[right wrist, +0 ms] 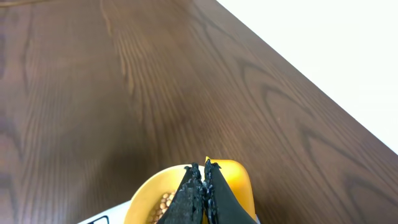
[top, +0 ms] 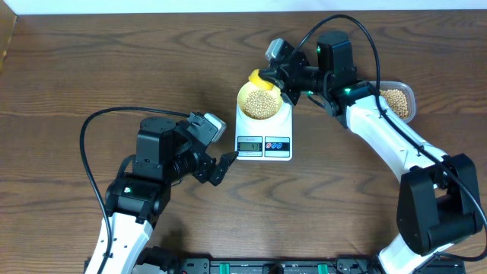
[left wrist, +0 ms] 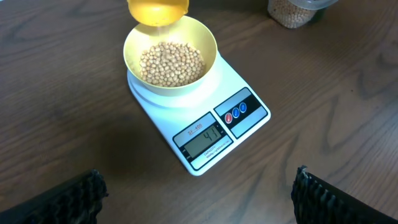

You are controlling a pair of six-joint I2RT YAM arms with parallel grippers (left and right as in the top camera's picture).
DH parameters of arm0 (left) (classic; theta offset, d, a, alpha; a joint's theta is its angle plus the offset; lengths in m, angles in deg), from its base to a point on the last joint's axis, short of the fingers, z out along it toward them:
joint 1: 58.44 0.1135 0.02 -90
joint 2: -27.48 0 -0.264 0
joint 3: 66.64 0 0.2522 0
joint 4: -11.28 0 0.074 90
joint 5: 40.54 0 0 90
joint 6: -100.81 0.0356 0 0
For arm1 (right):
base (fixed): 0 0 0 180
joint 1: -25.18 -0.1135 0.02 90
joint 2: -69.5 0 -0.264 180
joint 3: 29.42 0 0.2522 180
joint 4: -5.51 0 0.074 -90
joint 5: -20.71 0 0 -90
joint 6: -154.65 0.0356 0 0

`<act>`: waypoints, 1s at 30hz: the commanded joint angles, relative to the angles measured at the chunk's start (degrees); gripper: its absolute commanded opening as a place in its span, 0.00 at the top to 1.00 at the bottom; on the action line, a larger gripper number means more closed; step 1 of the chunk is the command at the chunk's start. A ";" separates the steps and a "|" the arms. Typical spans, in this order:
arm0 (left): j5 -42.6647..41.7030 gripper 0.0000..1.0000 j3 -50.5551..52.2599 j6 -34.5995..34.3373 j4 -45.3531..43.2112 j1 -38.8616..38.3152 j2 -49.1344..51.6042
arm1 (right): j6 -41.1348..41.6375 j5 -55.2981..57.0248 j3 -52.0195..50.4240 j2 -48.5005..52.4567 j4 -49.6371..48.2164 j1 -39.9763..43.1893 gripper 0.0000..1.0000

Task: Scoop item into bowl and weigh 50g on scale
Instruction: 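Lift the empty scoop and move it right back to the tub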

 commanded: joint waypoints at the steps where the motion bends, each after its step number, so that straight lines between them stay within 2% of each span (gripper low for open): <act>1: 0.33 0.02 0.50 -0.74 -0.13 0.31 0.11 | -3.32 -2.43 -0.04 0.55 0.92 -0.35 0.99; 9: 0.33 0.02 0.50 -0.74 -0.11 0.31 0.11 | -8.07 -3.41 -0.04 0.55 2.54 -0.33 0.99; 16: 0.33 0.02 0.50 -0.74 -0.11 0.31 0.11 | -5.51 -3.45 -0.04 0.55 1.14 -0.66 0.99; 21: 0.33 0.02 0.50 -0.74 -0.11 0.31 0.11 | 4.00 -3.41 -0.04 0.55 -6.45 -0.66 0.99; 26: 0.33 0.02 0.50 -0.74 -0.13 0.31 0.09 | 16.52 -3.37 -0.04 0.55 -18.82 -0.57 0.99; 30: 0.33 0.02 0.50 -0.74 -0.11 0.31 0.09 | 24.13 -1.97 -0.04 0.55 -23.87 0.33 0.98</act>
